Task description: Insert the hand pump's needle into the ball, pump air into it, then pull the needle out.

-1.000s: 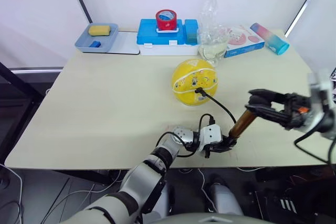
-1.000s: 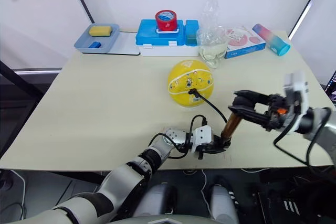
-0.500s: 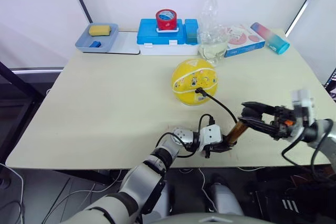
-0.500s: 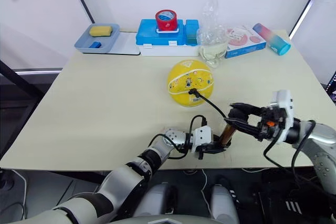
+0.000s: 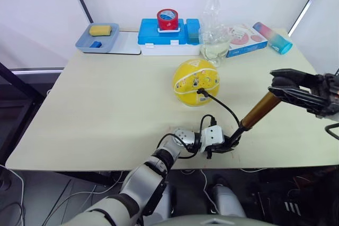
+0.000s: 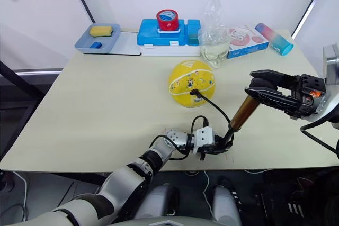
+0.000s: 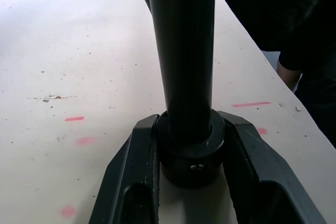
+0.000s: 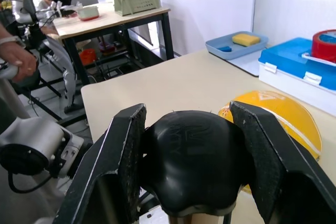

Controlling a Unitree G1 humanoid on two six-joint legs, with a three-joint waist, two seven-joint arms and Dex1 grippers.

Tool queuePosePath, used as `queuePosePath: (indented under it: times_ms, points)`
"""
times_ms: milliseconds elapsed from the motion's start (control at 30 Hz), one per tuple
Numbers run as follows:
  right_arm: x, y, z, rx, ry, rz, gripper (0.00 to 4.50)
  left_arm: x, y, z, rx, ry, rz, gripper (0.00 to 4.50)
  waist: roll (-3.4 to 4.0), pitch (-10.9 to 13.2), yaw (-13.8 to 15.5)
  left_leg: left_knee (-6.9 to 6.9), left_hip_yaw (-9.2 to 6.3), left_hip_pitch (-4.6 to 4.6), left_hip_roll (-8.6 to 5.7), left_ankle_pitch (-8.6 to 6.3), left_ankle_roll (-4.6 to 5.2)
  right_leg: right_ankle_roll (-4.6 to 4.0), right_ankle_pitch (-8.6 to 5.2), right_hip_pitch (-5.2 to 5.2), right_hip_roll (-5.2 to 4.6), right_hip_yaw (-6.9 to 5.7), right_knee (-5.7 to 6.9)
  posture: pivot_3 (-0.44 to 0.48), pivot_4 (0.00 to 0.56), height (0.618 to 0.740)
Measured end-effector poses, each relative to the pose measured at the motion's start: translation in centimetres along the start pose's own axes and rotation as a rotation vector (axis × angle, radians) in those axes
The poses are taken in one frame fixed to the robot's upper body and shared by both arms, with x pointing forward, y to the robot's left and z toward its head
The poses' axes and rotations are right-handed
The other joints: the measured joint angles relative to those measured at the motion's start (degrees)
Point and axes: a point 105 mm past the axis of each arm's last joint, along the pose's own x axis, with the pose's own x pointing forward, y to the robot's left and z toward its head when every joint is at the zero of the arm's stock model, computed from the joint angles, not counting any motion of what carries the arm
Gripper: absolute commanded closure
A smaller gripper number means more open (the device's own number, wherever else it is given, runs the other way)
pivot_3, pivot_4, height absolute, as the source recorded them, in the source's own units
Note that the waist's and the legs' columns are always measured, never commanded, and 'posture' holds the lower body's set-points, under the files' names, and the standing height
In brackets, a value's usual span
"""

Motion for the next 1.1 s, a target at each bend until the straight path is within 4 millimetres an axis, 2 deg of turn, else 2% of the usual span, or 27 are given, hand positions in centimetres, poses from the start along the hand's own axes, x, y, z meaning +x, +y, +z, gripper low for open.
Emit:
queuePosePath:
  times_ms: [100,367,500,700,767,1100]
  points:
    - [0.1,0.0,-0.8,-0.024,0.018,-0.019,2.45,0.0,0.0,-0.1,-0.002,0.002,0.000,3.34,-0.09,0.0,0.0,0.00,-0.02,0.00,0.00,0.00,0.00,0.00,0.00,0.02,0.08,-0.04,-0.02,0.000,0.150,0.739]
    - [1.7,-0.3,-9.3,-0.010,0.111,-0.051,2.45,-0.1,-0.1,-0.3,-0.005,0.014,0.000,3.34,-0.20,-0.2,-0.1,0.01,0.02,0.32,0.02,0.00,0.00,0.22,-0.14,0.21,0.28,-0.01,0.02,0.000,0.150,0.739]
    - [1.6,-0.4,-11.6,-0.006,0.126,-0.065,2.45,-0.1,-0.1,-0.3,-0.004,0.013,-0.002,3.34,-0.19,-0.2,0.0,0.00,0.03,0.32,0.03,0.00,0.00,0.05,-0.03,0.21,0.30,0.00,0.02,0.000,0.150,0.739]
    - [1.6,-0.4,-11.3,-0.004,0.114,-0.042,2.45,-0.1,-0.1,-0.3,0.000,0.011,-0.003,3.34,-0.18,-0.1,0.0,-0.02,0.03,0.31,0.05,0.00,-0.01,0.04,-0.03,0.17,0.30,0.00,0.02,0.000,0.150,0.739]
    - [1.4,-0.5,-10.6,0.020,0.095,-0.037,2.45,-0.1,-0.1,-0.2,0.006,0.007,-0.004,3.34,-0.11,-0.1,0.0,-0.03,0.03,0.26,0.05,0.00,-0.01,0.02,-0.02,0.14,0.30,0.00,0.02,0.000,0.150,0.739]
    - [0.0,-0.7,-1.3,-0.024,-0.005,0.021,2.45,-0.2,0.0,-0.1,0.010,0.003,-0.002,3.34,0.00,0.1,-0.1,-0.06,0.09,0.17,0.05,0.00,-0.01,0.01,-0.01,0.06,0.17,0.05,0.00,0.000,0.150,0.739]
